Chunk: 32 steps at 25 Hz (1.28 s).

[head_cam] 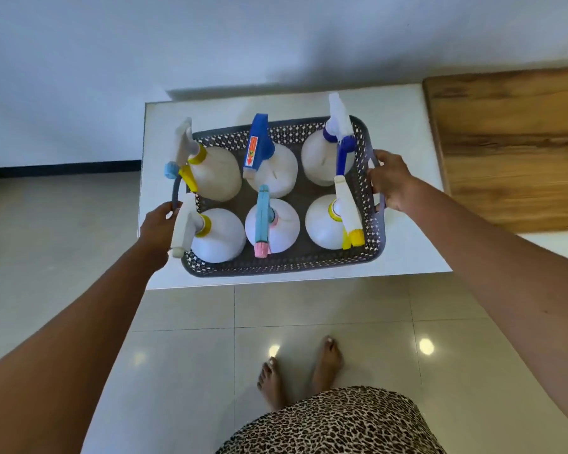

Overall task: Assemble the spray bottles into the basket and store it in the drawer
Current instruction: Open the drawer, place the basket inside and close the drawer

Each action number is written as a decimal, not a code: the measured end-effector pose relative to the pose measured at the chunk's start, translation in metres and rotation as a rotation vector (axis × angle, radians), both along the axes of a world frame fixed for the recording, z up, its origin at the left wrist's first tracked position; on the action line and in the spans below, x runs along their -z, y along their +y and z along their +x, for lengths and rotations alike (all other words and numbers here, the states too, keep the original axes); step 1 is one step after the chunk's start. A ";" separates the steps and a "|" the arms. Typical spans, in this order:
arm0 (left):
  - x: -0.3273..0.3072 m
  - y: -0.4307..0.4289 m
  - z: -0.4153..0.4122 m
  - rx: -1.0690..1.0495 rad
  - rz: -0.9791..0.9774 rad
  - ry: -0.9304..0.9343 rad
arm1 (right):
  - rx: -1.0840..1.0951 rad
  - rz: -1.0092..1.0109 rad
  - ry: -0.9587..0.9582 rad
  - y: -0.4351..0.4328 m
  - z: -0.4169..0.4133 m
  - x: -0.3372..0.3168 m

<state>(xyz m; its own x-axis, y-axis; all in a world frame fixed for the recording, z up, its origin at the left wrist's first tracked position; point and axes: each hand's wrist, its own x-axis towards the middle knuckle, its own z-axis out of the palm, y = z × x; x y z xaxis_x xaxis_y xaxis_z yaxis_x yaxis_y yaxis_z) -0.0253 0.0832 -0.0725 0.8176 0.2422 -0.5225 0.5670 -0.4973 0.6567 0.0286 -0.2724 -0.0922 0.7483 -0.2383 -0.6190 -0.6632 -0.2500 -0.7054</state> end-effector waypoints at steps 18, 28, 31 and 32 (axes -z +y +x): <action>0.032 -0.008 -0.043 -0.507 -0.232 -0.230 | 0.221 -0.225 -0.283 0.010 -0.065 0.022; 0.081 -0.047 -0.223 -0.835 -0.879 0.219 | 0.626 0.321 -0.056 0.085 -0.264 0.062; 0.105 -0.046 -0.230 -0.888 -1.066 0.286 | 0.717 0.669 0.172 0.108 -0.276 0.084; 0.120 -0.045 -0.232 -0.912 -1.096 0.293 | 0.757 0.738 0.192 0.115 -0.277 0.098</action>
<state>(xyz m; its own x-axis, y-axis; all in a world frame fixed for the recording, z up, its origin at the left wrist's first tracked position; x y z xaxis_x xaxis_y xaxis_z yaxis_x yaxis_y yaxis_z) -0.2572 0.0383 -0.1929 0.4346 -0.0136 -0.9005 0.5830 0.7664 0.2698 -0.2486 -0.1571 -0.1906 0.4374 -0.1183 -0.8914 -0.5829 0.7176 -0.3812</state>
